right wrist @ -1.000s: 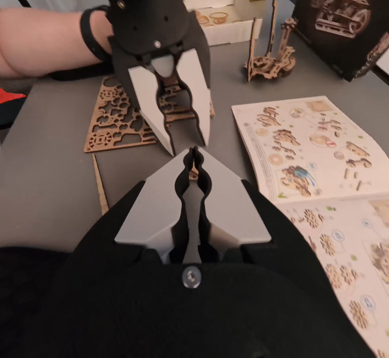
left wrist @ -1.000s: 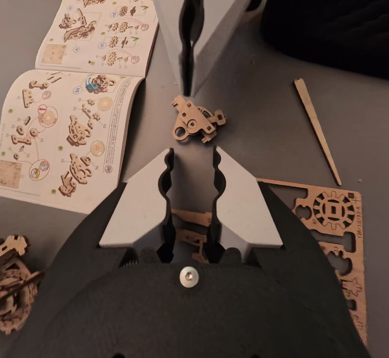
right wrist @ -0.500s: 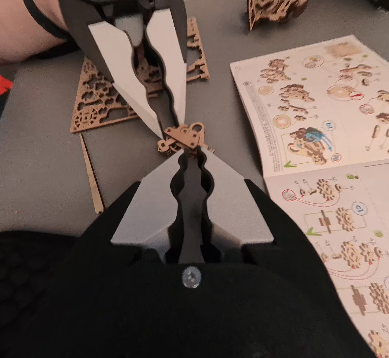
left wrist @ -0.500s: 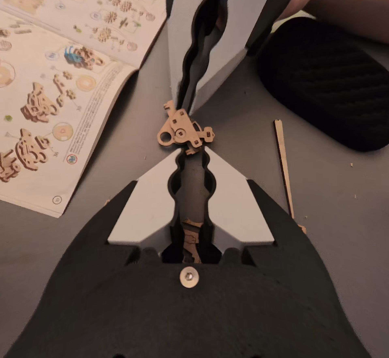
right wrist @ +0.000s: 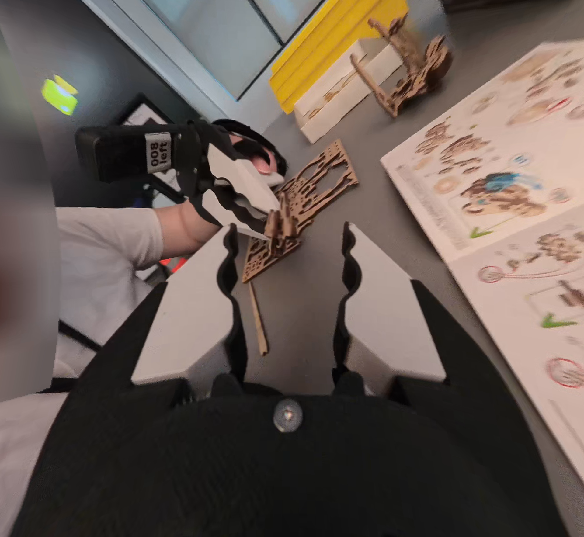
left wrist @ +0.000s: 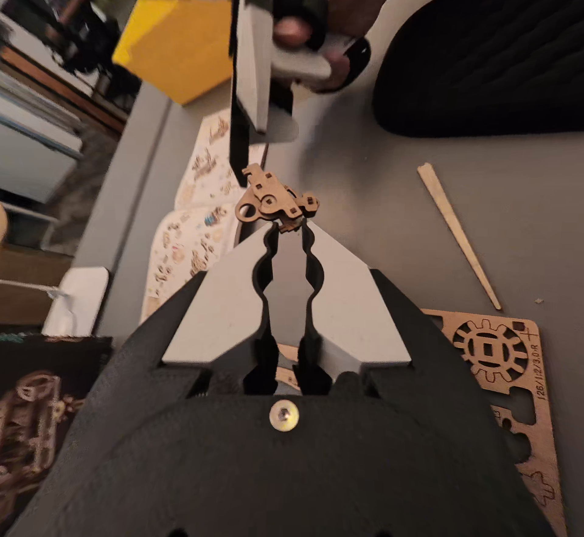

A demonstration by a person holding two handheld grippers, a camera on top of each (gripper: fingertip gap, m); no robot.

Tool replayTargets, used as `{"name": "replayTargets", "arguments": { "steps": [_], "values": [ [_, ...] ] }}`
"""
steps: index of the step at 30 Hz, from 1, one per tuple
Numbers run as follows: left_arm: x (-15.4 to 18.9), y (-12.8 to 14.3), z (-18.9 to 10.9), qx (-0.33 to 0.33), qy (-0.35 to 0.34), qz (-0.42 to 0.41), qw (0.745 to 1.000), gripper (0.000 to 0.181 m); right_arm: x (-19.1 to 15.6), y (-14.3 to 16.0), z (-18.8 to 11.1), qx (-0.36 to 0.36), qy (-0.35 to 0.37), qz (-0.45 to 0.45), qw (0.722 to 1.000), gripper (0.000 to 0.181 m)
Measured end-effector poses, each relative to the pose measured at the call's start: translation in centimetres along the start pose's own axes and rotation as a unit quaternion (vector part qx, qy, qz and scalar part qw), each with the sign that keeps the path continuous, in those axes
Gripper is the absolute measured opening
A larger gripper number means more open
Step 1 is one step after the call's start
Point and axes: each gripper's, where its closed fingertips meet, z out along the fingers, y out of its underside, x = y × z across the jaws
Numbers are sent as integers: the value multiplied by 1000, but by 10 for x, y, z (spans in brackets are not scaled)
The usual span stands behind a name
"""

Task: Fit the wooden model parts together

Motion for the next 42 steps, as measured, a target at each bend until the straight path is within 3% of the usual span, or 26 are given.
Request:
{"name": "replayTargets", "arguments": {
  "steps": [4,6,8,10,12,14,16,20,24,30,36,37,40,42],
  "values": [
    [11,-14,-5,22,-4,69,997,13,-14,25,16,-72,-31,-7,997,63],
    [20,-16,-4,26,12,90,995,13,-27,33,21,-92,-64,-21,993,21],
    [21,-14,-5,27,14,95,995,14,-31,37,22,-103,-70,-20,992,17],
    [17,-14,-8,47,26,33,998,14,-28,34,20,-106,-43,-68,991,16],
    [15,-21,-13,82,82,-91,989,33,-42,18,15,-59,-52,-166,983,16],
    [10,-35,-20,130,133,-201,962,54,-53,4,11,-15,-26,-274,961,17],
    [4,-42,-24,158,144,-244,946,47,-66,5,10,-5,-26,-349,937,17],
    [2,-45,-24,151,85,-162,972,43,-75,5,15,12,-4,-436,900,17],
    [7,-54,-29,162,50,-81,982,15,-84,9,18,28,6,-514,857,17],
    [6,-62,-38,172,-1,-9,985,11,-85,9,18,21,36,-548,835,24],
    [7,-61,-39,164,-23,34,986,11,-80,15,21,-26,66,-562,824,17],
    [5,-62,-39,167,-31,35,985,11,-80,14,20,-26,73,-571,818,17],
    [2,-64,-38,164,-57,45,984,35,-80,16,20,-45,88,-600,794,17],
    [8,-65,-38,163,-56,69,983,25,-81,19,21,-56,94,-616,780,17]
  ]
}}
